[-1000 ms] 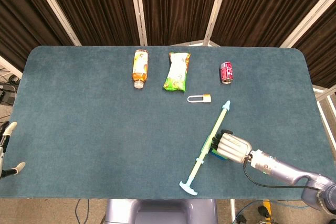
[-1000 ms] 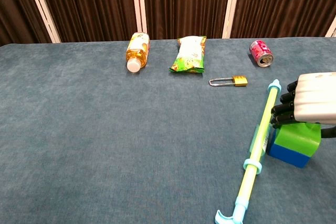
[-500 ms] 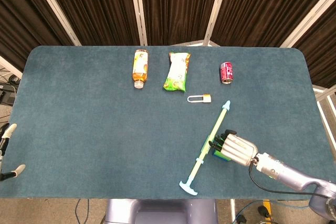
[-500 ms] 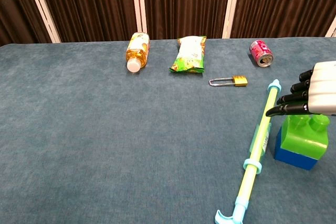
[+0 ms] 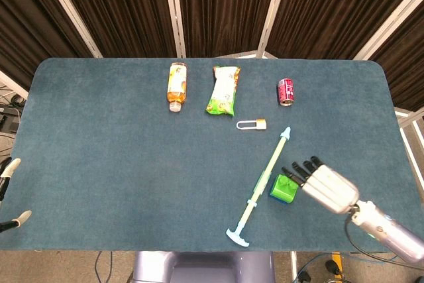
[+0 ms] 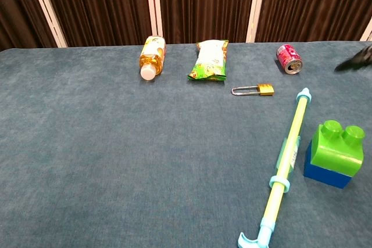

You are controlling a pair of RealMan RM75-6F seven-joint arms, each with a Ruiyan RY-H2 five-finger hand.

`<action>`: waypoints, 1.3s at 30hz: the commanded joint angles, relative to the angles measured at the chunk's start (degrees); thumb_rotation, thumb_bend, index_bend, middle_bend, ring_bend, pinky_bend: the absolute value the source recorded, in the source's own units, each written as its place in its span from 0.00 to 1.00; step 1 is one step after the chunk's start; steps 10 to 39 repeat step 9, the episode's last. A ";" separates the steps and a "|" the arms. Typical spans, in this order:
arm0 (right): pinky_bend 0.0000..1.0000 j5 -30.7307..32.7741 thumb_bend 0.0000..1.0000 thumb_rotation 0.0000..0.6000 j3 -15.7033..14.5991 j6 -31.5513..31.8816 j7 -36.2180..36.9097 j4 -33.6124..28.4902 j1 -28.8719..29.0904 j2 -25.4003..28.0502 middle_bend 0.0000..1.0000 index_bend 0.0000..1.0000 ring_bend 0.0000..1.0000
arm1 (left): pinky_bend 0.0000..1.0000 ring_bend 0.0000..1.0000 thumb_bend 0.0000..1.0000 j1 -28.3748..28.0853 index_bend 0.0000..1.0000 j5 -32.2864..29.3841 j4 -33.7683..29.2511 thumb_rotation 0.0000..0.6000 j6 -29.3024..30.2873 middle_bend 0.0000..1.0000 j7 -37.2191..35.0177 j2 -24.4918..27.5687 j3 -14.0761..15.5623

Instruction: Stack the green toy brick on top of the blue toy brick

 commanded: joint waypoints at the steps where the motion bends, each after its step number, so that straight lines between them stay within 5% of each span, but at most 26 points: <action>1: 0.12 6.51 0.00 1.00 1.46 6.46 6.88 0.20 -6.43 -0.49 0.15 0.10 0.18 | 0.00 0.00 0.00 0.07 0.00 0.78 1.00 1.00 0.87 0.00 0.40 -0.86 -0.21; 6: 0.00 11.71 0.00 1.00 3.66 12.42 13.00 2.55 -12.09 -5.01 0.01 0.05 0.00 | 0.00 0.00 0.00 0.37 0.00 2.09 2.32 1.00 1.82 0.00 -0.15 -1.66 0.02; 39: 0.00 13.00 0.00 1.00 4.46 15.25 16.07 3.25 -14.63 -7.83 0.00 0.00 0.00 | 0.00 0.00 0.00 0.58 0.00 2.62 2.81 1.00 2.15 0.00 -0.68 -1.76 0.26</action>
